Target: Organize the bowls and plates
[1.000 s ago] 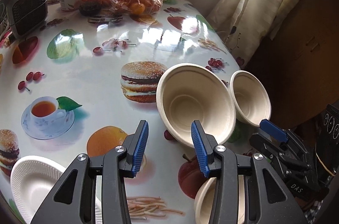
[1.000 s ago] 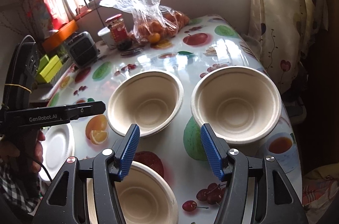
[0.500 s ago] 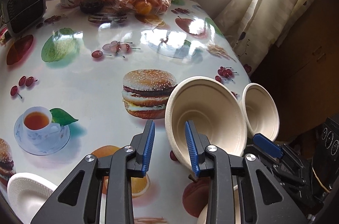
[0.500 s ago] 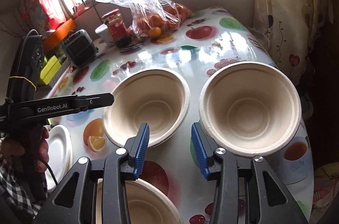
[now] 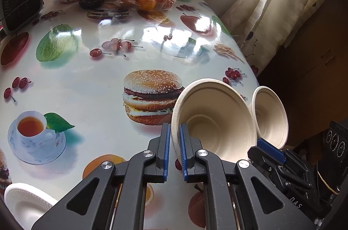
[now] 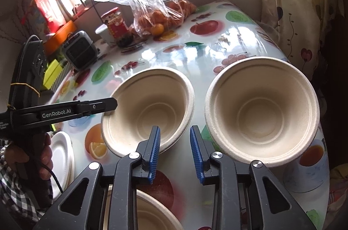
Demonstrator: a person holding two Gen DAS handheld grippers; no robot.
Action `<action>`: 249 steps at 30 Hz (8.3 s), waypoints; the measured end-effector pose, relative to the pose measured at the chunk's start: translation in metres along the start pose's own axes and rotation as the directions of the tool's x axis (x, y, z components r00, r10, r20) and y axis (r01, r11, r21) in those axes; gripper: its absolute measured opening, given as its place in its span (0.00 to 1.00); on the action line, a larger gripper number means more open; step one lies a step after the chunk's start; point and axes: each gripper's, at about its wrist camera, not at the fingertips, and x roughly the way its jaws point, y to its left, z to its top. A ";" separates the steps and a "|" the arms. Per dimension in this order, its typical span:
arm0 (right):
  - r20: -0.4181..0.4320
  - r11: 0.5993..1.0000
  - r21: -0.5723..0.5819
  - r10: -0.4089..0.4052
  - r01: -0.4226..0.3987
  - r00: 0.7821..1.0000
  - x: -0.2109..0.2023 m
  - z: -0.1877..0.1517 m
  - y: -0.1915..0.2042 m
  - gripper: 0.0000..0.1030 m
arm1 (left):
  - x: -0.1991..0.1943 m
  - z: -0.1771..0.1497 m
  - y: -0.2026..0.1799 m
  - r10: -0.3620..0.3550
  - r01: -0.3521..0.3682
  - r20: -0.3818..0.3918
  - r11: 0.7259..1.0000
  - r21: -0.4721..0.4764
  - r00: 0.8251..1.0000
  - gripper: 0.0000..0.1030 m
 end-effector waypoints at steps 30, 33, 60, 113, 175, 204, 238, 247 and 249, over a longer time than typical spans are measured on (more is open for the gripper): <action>0.039 1.000 0.013 0.011 -0.012 0.999 -0.014 -0.002 0.000 0.19 | -0.017 -0.007 -0.005 -0.019 0.019 0.031 1.000 0.021 0.999 0.07; 0.049 1.000 0.011 0.010 -0.010 0.999 -0.022 -0.005 0.002 0.19 | -0.023 -0.010 -0.007 -0.029 0.028 0.036 0.999 0.027 0.999 0.07; 0.144 1.000 0.004 -0.030 0.030 0.989 -0.097 -0.052 0.013 0.19 | -0.063 -0.055 -0.042 -0.091 0.085 0.050 0.989 0.117 0.995 0.08; 0.101 0.998 0.049 -0.043 0.038 0.994 -0.104 -0.123 0.017 0.19 | -0.062 -0.124 -0.046 -0.030 0.034 -0.031 0.986 0.164 0.999 0.09; 0.104 0.982 0.134 -0.150 0.136 0.983 -0.105 -0.111 -0.015 0.53 | -0.061 -0.092 -0.049 -0.004 0.005 -0.009 0.982 0.191 1.000 0.34; 0.095 0.910 0.068 -0.413 0.408 0.906 -0.088 -0.039 -0.080 0.65 | 0.016 0.021 -0.109 -0.015 0.031 -0.051 0.941 0.338 0.999 0.35; 0.065 0.938 0.202 -0.300 0.282 0.952 -0.051 -0.010 -0.093 0.26 | 0.073 0.036 -0.128 -0.078 0.138 -0.181 0.926 0.351 0.980 0.10; 0.060 0.935 0.203 -0.307 0.290 0.950 -0.049 -0.010 -0.093 0.18 | 0.073 0.038 -0.129 -0.087 0.145 -0.175 0.926 0.350 0.981 0.08; 0.060 0.935 0.202 -0.309 0.291 0.949 -0.049 -0.010 -0.093 0.18 | 0.073 0.038 -0.129 -0.086 0.143 -0.174 0.927 0.348 0.981 0.08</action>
